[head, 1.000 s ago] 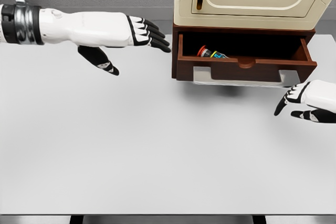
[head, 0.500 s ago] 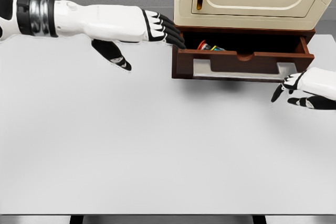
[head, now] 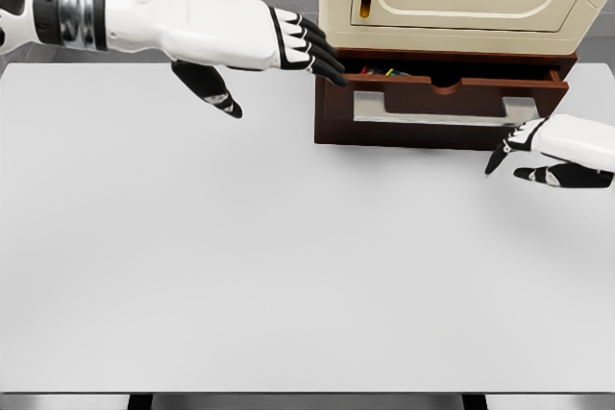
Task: Put the switch into the drawer with left arm, and close the drawer with right arm
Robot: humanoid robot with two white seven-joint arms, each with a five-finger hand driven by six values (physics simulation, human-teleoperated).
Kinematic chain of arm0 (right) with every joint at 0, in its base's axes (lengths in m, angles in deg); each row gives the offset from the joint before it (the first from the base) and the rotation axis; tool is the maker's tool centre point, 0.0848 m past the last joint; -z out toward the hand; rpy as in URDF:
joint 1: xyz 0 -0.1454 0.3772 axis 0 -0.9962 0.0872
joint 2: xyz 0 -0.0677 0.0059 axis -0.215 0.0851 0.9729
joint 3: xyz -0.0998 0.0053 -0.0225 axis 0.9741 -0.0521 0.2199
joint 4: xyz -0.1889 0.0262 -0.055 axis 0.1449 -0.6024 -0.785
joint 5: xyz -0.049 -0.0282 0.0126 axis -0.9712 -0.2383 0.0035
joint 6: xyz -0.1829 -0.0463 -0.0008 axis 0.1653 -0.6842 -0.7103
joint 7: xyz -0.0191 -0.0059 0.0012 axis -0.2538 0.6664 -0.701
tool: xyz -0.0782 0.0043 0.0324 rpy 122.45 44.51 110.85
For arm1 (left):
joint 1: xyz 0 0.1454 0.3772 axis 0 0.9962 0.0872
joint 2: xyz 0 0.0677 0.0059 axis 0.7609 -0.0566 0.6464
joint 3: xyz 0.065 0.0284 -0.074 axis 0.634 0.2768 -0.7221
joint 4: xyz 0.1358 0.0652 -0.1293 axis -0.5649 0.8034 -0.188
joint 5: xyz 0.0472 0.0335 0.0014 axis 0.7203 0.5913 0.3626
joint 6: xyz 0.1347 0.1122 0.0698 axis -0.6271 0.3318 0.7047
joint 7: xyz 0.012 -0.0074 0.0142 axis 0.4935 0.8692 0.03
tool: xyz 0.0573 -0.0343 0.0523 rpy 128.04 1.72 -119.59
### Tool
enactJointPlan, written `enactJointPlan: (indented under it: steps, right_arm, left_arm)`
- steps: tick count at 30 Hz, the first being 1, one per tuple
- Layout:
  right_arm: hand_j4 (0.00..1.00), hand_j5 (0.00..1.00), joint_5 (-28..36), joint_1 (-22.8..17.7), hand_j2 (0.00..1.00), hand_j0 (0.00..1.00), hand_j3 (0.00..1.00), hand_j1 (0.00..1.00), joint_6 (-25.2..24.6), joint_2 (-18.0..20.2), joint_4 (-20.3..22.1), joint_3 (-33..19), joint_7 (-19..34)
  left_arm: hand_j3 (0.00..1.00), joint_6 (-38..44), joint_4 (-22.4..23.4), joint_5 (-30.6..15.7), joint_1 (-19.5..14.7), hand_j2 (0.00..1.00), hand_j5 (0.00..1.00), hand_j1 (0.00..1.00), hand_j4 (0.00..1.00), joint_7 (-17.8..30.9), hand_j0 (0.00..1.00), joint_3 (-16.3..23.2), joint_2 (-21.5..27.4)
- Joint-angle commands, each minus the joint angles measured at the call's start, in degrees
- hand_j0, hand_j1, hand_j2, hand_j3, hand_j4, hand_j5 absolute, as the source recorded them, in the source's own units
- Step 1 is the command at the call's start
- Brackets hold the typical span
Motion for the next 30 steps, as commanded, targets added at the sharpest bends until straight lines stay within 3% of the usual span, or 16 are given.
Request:
enactJointPlan:
  steps: [1,21,30]
  right_arm:
    - [0.56,0.56,0.3,0.3,0.56,0.56,0.56,0.56,-0.1,-0.7,-1.4,1.8,-0.1]
    - [0.56,0.56,0.3,10.6,0.56,0.56,0.56,0.56,-0.1,-4.3,-8.8,9.0,-0.1]
    - [0.57,0.57,0.2,13.4,0.57,0.57,0.57,0.57,-0.1,-4.6,-9.3,11.0,-0.1]
  left_arm:
    - [1.00,0.1,0.1,-0.2,0.0,1.00,1.00,1.00,1.00,0.0,1.00,1.1,0.1]
    - [1.00,0.1,0.3,-0.2,0.0,1.00,1.00,1.00,1.00,0.0,1.00,2.4,0.1]
    - [1.00,0.1,2.1,-0.3,0.0,1.00,1.00,1.00,1.00,0.0,1.00,2.6,0.1]
